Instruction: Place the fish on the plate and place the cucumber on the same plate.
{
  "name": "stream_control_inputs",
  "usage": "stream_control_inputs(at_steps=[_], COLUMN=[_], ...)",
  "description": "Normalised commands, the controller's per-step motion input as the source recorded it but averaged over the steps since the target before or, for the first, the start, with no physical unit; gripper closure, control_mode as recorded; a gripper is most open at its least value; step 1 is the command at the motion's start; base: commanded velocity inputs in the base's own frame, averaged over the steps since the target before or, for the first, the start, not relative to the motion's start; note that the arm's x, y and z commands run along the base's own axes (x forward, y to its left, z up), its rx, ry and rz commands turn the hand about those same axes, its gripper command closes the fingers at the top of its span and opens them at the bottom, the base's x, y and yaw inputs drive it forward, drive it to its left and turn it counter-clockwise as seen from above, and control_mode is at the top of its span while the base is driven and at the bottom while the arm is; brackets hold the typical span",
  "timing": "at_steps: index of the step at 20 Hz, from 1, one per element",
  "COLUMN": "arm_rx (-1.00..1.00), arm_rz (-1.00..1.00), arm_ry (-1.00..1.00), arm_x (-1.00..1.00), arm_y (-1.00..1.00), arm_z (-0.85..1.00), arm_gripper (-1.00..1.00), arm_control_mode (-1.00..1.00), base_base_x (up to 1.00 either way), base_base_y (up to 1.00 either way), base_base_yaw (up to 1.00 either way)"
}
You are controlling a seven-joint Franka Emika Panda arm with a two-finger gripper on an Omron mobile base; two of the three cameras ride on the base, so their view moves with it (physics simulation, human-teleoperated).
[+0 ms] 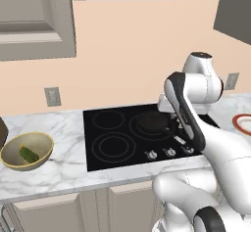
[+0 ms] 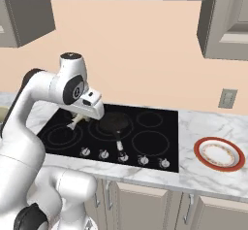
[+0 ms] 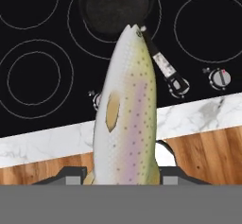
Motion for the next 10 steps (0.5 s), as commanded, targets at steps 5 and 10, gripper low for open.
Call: stream_control_inputs(at_steps=[5,10], arm_rx=[-0.01,0.0], arm_rz=[0.04,0.0], arm_ry=[-0.09,0.0], arm_x=[-0.49,0.0], arm_y=[0.08,0.0], arm_z=[0.45,0.0], arm_gripper=[1.0,1.0], arm_control_mode=[-1.0,-1.0], base_base_x=[0.0,0.0], base_base_y=[0.0,0.0], base_base_yaw=[0.0,0.0])
